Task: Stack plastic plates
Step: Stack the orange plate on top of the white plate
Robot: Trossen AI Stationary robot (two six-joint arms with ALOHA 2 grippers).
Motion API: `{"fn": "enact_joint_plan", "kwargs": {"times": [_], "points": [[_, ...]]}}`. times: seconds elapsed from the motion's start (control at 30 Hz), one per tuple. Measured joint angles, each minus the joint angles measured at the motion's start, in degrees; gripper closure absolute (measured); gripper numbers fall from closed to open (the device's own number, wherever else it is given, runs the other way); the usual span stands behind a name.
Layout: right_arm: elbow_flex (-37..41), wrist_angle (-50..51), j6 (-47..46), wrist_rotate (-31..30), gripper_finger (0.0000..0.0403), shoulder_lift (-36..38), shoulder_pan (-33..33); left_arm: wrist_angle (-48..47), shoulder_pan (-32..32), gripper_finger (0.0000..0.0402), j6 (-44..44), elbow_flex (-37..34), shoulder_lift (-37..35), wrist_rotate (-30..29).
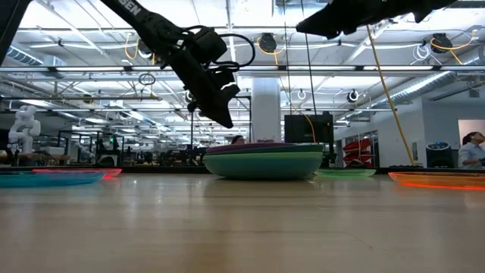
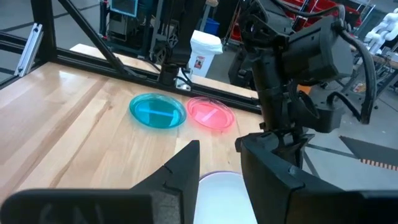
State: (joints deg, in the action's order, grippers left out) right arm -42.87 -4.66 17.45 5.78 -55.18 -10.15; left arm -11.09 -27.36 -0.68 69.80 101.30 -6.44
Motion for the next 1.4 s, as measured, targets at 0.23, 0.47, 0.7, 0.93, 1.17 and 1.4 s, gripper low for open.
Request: {"fn": "enact_joint_plan", "kwargs": {"times": [0.23,0.47,0.7,0.93,1.17,1.4], "points": [[0.0,0.6,-1.7,-0.2,0.0293,0.0,0.0,-3.6,4.2,0.0357,3.2,0.0,0.0,0.0],[0.0,1.9,-4.2,-7.0,0.0293,0.0,0.0,-8.2,9.3,0.0357,3.2,-0.1,-2.3,0.0],[0.0,4.0,-8.9,-7.2,0.0293,0.0,0.3,-10.0,16.2,0.0357,5.0,-0.1,-7.7,-1.5],[0.0,11.1,-14.7,-7.1,0.0293,0.0,3.8,-7.3,21.5,0.0357,6.4,-5.7,-15.6,-2.6],[0.7,11.2,-12.2,-4.0,0.0293,0.0,10.5,-3.0,25.1,0.0357,6.2,-12.5,-24.8,-2.7],[11.6,-0.8,-12.9,-4.2,0.0294,4.2,13.8,-2.5,27.8,0.0357,5.0,-17.2,-33.0,-3.6]]}}
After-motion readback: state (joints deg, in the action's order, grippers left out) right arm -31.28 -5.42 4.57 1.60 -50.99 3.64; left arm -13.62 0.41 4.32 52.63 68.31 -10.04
